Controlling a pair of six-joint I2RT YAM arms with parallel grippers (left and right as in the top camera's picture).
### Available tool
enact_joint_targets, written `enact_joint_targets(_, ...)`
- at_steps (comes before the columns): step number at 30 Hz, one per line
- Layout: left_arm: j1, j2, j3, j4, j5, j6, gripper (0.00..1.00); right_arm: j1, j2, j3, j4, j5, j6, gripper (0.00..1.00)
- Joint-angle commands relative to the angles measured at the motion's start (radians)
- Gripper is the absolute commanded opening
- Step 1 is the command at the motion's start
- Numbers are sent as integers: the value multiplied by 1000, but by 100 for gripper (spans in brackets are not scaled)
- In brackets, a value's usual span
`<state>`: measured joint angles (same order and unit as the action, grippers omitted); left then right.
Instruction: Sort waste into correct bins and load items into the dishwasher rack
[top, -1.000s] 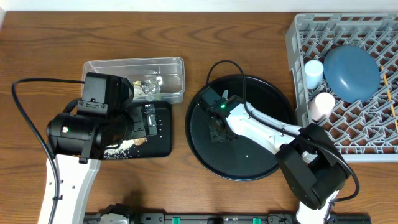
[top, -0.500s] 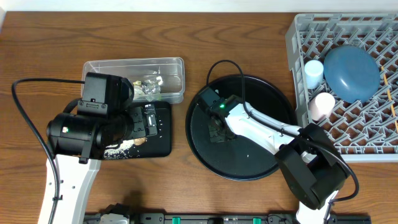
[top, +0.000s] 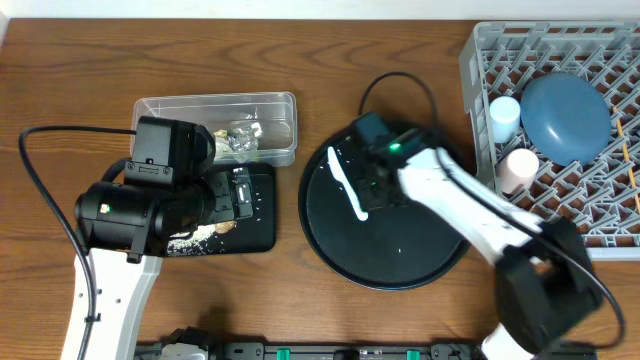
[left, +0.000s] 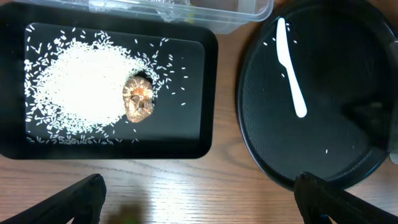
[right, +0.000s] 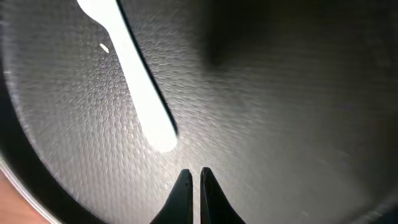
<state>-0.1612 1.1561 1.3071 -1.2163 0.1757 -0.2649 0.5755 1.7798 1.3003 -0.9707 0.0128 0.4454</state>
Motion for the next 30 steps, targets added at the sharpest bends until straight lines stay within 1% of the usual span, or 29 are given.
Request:
enact_joint_targets(1, -2, 0, 5, -3, -12, 2, 98, -21, -64, 22, -16, -29, -70, 4)
enact_joint_targets(5, -2, 0, 5, -3, -12, 2, 98, -5, -70, 20, 2, -31, -96, 8)
enact_joint_targets(9, -2, 0, 5, -3, -12, 2, 98, 30, -32, 19, 80, -24, -107, 16)
enact_joint_targets(11, -2, 0, 5, -3, -12, 2, 98, 48, 3, 19, 127, -10, -107, 18)
enact_joint_targets(15, -2, 0, 5, -3, -12, 2, 98, 74, 101, 19, 175, 98, -106, 20)
enact_joint_targets(17, -2, 0, 5, -3, -12, 2, 98, 75, 153, 19, 207, 99, -111, 25)
enact_joint_targets(22, -2, 0, 5, -2, -12, 2, 98, 76, 274, 19, 257, 81, -121, 26)
enact_joint_targets(23, -2, 0, 5, -2, -12, 2, 98, 76, 293, 19, 258, 63, -121, 26)
enact_joint_targets(25, -2, 0, 5, -2, -12, 2, 98, 77, 326, 19, 255, 45, -121, 19)
enact_joint_targets(27, -2, 0, 5, -3, -12, 2, 98, 77, 346, 19, 248, 42, -121, 16)
enact_joint_targets(28, -2, 0, 5, -3, -12, 2, 98, 77, 352, 19, 241, 42, -121, 12)
enact_joint_targets(29, -2, 0, 5, -3, -12, 2, 98, 77, 356, 19, 235, 42, -121, 6)
enact_joint_targets(30, -2, 0, 5, -3, -12, 2, 98, 77, 356, 19, 233, 42, -121, 1)
